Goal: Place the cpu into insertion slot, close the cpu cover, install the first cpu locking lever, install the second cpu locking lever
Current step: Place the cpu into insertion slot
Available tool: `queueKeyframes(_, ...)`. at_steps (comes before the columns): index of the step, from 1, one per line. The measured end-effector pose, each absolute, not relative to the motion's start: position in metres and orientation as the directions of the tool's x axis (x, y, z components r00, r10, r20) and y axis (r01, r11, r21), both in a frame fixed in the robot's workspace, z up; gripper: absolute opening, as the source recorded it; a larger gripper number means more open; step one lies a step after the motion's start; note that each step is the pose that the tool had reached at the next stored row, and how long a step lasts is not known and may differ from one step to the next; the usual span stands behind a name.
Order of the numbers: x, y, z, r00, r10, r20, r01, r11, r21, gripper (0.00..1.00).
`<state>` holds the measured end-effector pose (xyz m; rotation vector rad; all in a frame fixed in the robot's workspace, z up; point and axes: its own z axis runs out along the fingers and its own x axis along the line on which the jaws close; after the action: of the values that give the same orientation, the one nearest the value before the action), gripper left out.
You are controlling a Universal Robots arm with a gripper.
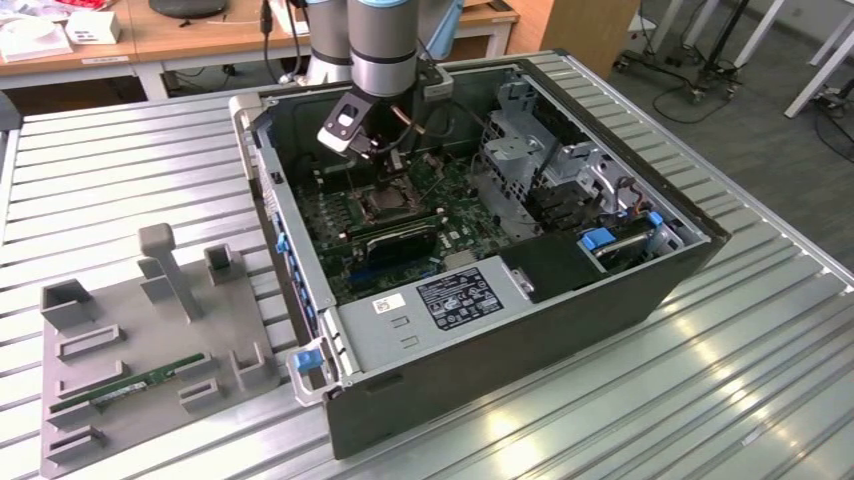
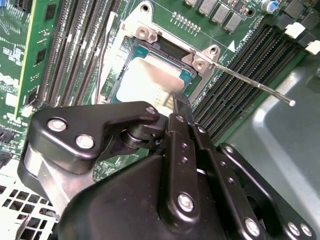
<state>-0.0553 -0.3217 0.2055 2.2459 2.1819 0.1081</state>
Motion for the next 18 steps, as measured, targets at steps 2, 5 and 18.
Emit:
queueKeyframes(2, -0.0553, -0.3217, 0.2056, 0.028, 0.999, 0.044, 0.998, -0.03, 0.054, 0.11)
queueKeyframes(5, -0.055, -0.3217, 0.2057, 0.028, 0.999, 0.044, 0.998, -0.03, 0.054, 0.11)
queueKeyframes(18, -0.0528, -0.3217, 0.2057, 0.028, 0.999, 0.044, 0.998, -0.03, 0.054, 0.11)
